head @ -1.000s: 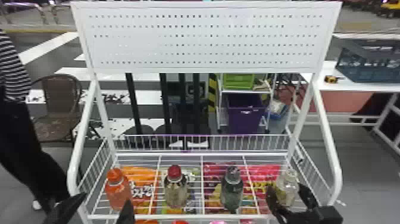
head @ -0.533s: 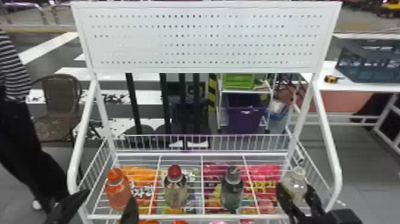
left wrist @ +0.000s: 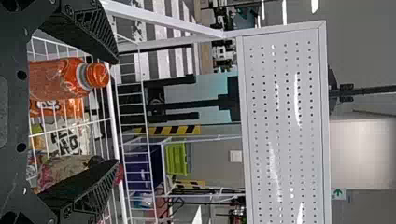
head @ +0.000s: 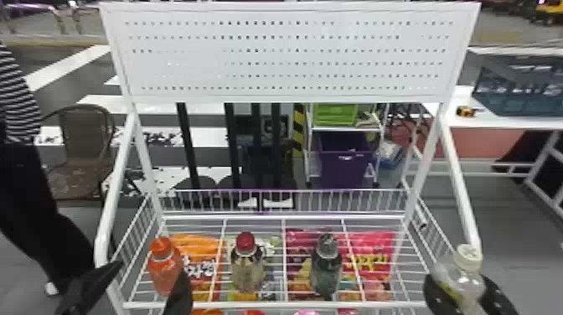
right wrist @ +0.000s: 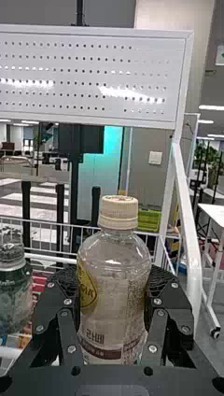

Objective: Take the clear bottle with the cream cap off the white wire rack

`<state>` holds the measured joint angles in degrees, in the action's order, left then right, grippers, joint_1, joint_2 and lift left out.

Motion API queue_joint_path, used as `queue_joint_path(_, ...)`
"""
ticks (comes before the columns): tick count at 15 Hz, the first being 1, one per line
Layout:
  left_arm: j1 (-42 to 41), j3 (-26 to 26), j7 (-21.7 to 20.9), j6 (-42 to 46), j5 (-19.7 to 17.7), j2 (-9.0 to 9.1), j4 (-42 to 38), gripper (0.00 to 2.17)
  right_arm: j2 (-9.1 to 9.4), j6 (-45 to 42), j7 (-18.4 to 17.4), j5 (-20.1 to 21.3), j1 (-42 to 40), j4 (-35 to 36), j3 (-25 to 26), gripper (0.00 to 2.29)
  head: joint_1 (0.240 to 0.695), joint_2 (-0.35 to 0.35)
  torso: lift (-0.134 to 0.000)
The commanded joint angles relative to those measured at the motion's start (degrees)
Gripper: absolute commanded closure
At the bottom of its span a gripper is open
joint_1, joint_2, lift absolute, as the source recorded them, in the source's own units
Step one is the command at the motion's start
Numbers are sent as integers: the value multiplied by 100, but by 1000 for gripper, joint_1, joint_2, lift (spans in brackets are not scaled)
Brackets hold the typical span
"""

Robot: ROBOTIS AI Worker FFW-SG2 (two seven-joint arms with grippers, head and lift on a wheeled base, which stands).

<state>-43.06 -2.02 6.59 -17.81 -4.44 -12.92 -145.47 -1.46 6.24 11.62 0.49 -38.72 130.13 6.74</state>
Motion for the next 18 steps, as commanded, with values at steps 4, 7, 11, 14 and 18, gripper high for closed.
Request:
queue_joint_path(4, 105, 0, 0, 62, -13, 0, 116, 134, 137, -329, 147, -339, -1225, 909, 416, 1413, 499, 0, 0)
queue_joint_path(7, 175, 9, 17, 62, -40, 0, 186, 134, 151, -610, 209, -488, -1410, 997, 530, 1413, 499, 0, 0)
queue_joint_path(11, 192, 0, 26, 97, -49, 0, 221, 134, 151, -698, 209, -514, -1480, 1006, 486, 1413, 499, 0, 0)
queue_joint_path(14, 201, 9, 35, 97, -49, 0, 230, 134, 151, -944, 209, -506, -1498, 944, 468, 1413, 499, 0, 0)
queue_joint_path(18, 201, 18, 52, 132, -49, 9, 230, 134, 151, -1155, 209, -514, -1506, 900, 416, 1413, 499, 0, 0)
